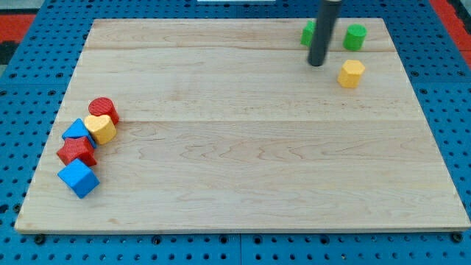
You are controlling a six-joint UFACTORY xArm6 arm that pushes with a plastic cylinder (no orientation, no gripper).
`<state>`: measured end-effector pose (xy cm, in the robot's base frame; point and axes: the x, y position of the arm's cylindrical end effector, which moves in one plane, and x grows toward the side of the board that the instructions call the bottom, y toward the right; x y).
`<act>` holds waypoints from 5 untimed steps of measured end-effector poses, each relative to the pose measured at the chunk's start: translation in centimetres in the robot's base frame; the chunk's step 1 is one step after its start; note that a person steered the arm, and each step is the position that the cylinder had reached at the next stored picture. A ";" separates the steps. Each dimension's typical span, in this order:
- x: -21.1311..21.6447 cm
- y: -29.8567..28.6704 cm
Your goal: Move yellow heart closer to yellow hexagon
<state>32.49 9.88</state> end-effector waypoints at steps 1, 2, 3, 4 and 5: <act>7.8 -7.3; 17.3 -13.1; 18.1 -22.5; 18.1 -27.8; 17.1 -30.9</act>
<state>49.62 -21.01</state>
